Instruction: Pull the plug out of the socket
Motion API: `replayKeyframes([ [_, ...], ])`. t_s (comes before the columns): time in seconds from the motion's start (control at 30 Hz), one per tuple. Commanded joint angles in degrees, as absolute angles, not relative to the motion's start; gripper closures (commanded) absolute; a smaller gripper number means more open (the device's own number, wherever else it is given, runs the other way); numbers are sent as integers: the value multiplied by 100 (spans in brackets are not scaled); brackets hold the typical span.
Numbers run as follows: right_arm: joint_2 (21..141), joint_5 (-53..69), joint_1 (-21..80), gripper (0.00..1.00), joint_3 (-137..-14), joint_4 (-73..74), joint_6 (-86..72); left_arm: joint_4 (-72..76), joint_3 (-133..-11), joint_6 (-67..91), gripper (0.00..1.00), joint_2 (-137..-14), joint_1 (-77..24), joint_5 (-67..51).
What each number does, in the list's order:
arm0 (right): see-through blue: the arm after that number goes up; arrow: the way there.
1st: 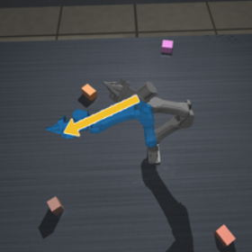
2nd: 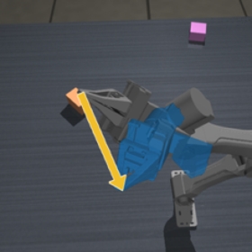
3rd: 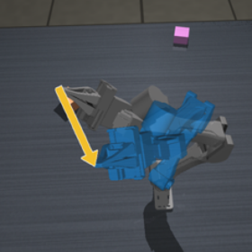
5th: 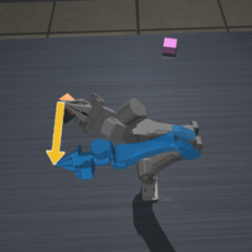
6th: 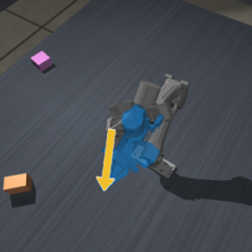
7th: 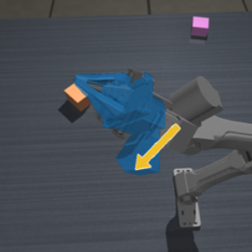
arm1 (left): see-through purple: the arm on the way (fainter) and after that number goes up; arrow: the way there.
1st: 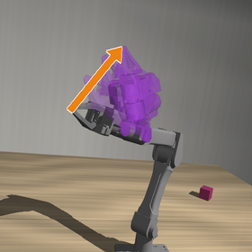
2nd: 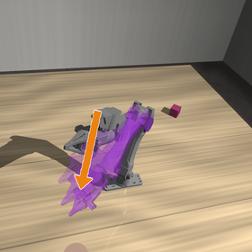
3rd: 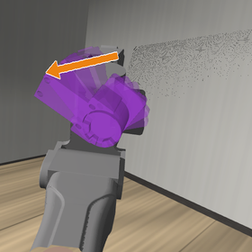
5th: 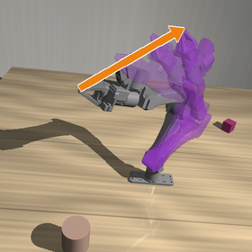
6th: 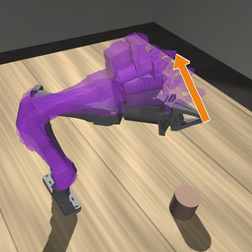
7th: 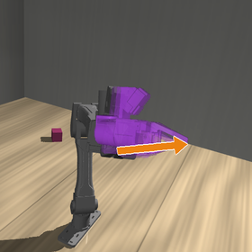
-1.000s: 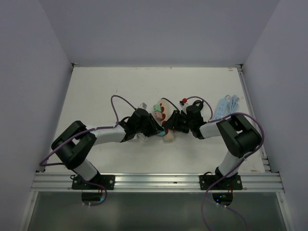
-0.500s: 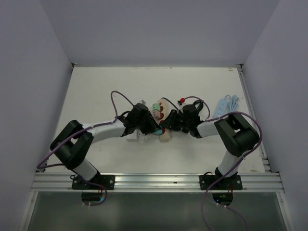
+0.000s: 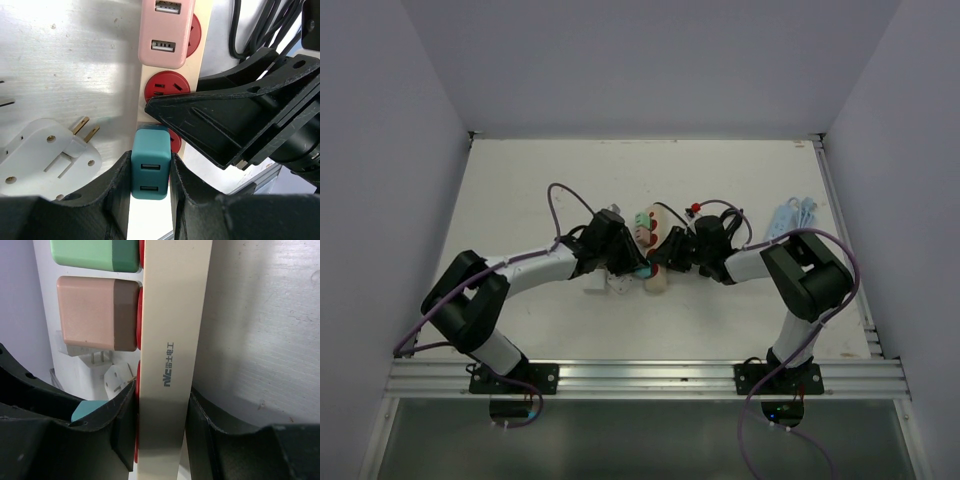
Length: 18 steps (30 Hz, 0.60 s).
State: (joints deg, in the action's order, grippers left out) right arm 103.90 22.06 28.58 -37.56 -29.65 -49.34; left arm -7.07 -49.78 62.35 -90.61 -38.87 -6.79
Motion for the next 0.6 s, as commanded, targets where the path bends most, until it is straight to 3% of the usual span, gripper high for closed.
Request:
replayKeyframes([
  [0.0, 11030, 308, 2575, 100, -3269, -431, -4271, -492, -5414, 6337, 100, -8069, -3480, -237],
  [0.4, 11101, 97, 2584, 100, -3358, -263, -4315, -958, -5546, 5977, 100, -7726, -3480, -61],
  [0.57, 11083, 605, 2487, 100, -3261, -500, -4263, -809, -5327, 5854, 100, -7725, -3489, -368],
])
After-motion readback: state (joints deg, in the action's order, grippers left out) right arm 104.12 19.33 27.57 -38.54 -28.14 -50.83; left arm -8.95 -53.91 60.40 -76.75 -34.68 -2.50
